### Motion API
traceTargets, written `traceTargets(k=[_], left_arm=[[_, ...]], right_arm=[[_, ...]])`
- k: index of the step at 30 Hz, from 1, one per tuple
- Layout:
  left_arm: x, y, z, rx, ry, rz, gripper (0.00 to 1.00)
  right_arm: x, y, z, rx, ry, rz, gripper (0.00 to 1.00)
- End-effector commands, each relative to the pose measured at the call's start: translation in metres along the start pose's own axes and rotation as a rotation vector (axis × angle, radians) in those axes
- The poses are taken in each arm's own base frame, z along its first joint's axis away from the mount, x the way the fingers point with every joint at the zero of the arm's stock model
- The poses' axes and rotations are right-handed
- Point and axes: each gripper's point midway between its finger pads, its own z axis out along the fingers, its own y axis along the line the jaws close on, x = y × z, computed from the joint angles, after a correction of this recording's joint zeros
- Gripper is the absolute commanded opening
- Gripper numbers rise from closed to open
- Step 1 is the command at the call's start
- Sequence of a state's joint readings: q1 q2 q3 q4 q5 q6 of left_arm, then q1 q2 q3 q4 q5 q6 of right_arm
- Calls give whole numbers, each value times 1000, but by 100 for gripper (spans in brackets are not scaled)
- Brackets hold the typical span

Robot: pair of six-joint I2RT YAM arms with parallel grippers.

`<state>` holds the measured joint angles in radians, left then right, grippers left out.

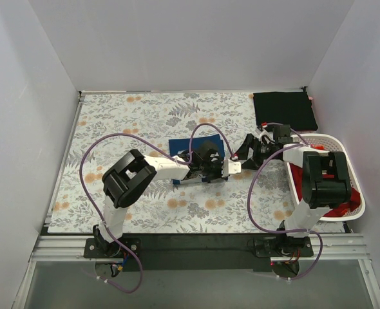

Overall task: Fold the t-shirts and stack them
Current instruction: Neatly place the folded tshirt to the corner

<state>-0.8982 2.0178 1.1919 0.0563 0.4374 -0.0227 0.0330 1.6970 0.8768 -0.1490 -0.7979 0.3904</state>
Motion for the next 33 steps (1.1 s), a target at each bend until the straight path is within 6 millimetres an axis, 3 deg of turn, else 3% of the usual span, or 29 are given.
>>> traceTargets(k=[1, 4, 8, 22, 27, 33], left_arm=[[-24, -4, -16, 26, -49, -7, 0], [-38, 4, -23, 12, -81, -27, 0], [-50, 14, -29, -1, -110, -60, 0], [-81, 36, -50, -54, -193, -84, 0], [-84, 33, -55, -43, -206, -97, 0], [-81, 31, -56, -34, -206, -104, 0]], right_arm=[[-4, 2, 8, -59, -34, 37, 91], [-9, 4, 13, -72, -77, 44, 93], [1, -4, 23, -69, -69, 93, 95], [13, 3, 50, -98, -28, 202, 93], [-3, 11, 60, -107, -86, 208, 88], [-24, 13, 85, -97, -156, 250, 79]])
